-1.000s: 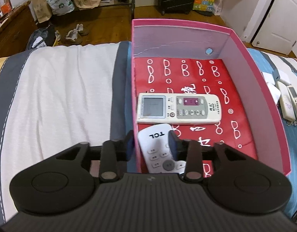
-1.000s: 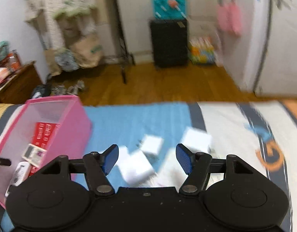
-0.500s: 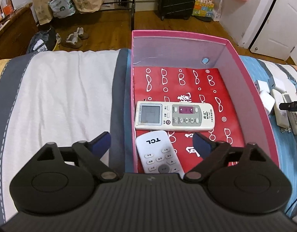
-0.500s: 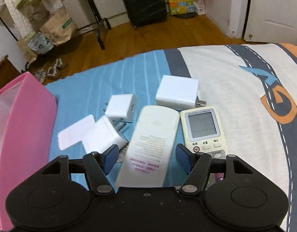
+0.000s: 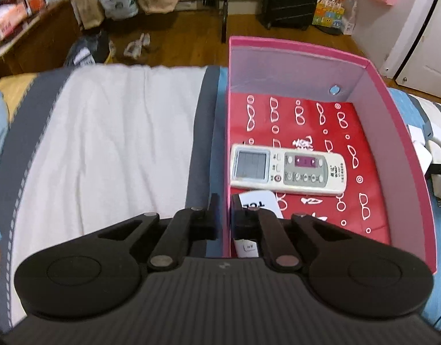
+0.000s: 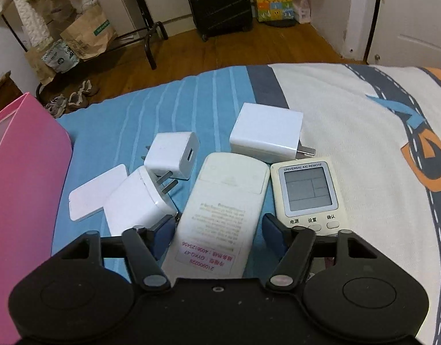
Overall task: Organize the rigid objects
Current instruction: 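Move the right tool back over the remaining remotes and chargers, then grasp the long white remote with the right tool and lift it toward the box, then lower the long white remote into the pink box and open the right tool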
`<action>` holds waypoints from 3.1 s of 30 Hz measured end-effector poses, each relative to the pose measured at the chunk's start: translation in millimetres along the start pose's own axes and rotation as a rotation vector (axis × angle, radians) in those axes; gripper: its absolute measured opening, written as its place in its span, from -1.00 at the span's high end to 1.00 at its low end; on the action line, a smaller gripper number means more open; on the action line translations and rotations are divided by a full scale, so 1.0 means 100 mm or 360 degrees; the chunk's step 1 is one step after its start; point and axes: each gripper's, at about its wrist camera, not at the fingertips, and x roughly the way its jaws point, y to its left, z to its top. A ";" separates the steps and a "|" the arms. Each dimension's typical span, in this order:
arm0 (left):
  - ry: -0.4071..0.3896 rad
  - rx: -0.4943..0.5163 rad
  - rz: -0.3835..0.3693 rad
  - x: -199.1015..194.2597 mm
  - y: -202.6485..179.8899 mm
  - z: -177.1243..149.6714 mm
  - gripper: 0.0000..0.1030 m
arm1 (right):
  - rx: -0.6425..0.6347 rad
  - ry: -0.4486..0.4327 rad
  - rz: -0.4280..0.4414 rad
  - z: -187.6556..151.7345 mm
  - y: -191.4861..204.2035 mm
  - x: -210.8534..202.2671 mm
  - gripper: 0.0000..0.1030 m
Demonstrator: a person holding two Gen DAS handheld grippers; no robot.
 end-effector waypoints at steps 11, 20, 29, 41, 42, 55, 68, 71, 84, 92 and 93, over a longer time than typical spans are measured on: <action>0.0007 -0.0011 -0.0018 0.04 0.00 0.03 0.94 | -0.0072 0.0025 0.0104 -0.21 0.17 -0.19 -0.32; 0.0013 -0.0026 -0.0011 0.08 0.01 0.03 0.94 | 0.0179 0.0107 0.0294 -0.34 -0.08 -0.14 -0.37; 0.0015 -0.0029 -0.0009 0.08 0.01 0.04 0.94 | 0.0188 -0.0001 0.0313 -0.27 -0.08 -0.31 0.44; 0.0024 -0.0077 -0.0040 0.09 0.02 0.03 0.95 | -0.0220 0.0079 0.0222 -0.36 0.42 -0.30 0.43; 0.0024 -0.0075 -0.0041 0.09 0.02 0.03 0.95 | -0.0237 0.0067 0.0218 -0.36 0.44 -0.28 0.42; 0.0025 -0.0076 -0.0048 0.08 0.04 0.03 0.95 | -0.0490 -0.0171 0.0288 -0.36 0.75 -0.83 0.61; 0.0029 -0.0109 -0.0075 0.07 0.07 0.04 0.94 | -0.0983 -0.0404 0.0733 -0.06 1.81 -1.53 0.62; 0.0035 -0.0126 -0.0089 0.08 0.09 0.04 0.94 | -0.1066 -0.0262 0.0893 -0.08 2.10 -1.28 0.62; 0.0027 -0.0163 -0.0148 0.09 0.17 0.03 0.92 | -0.1937 -0.0309 0.0460 -0.64 2.94 -0.60 0.62; 0.0028 -0.0159 -0.0152 0.10 0.16 0.02 0.91 | -0.2333 -0.0361 0.0334 -0.86 3.16 -0.55 0.63; 0.0028 -0.0160 -0.0153 0.10 0.17 0.02 0.91 | -0.2349 -0.0364 0.0332 -0.87 3.19 -0.54 0.63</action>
